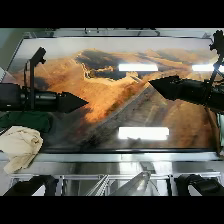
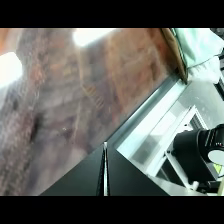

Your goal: Fold the shirts.

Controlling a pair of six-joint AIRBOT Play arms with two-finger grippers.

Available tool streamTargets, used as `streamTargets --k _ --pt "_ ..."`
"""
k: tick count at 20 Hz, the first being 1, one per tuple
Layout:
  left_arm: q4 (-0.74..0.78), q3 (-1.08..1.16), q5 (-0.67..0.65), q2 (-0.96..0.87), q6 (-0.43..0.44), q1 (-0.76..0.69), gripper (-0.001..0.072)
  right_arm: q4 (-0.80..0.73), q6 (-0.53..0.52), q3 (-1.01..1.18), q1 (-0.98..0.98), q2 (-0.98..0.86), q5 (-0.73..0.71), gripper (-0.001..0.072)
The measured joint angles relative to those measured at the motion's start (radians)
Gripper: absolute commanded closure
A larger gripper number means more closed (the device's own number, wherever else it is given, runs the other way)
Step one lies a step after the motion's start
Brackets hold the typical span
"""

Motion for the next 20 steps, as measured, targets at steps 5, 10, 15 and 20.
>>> streamTargets --k 5,10,15,20 --pt "0.14 0.084 0.04 0.0 -0.068 0.026 0.0041 0.0 0.0 0.0 0.0 0.0 0.0 0.0694" --pt "0.575 0.2 0.097 -0.011 -0.194 0.242 -0.0013 0.0 0.0 0.0 0.0 0.0 0.0 0.0695" --pt "0.817 0.242 0.07 -0.163 -0.243 0.6 -0.0013 0.0 0.0 0.0 0.0 0.0 0.0 0.0694" --pt "0.861 0.25 0.06 -0.414 -0.227 0.743 -0.0013 0.0 0.0 0.0 0.0 0.0 -0.001 0.0695"
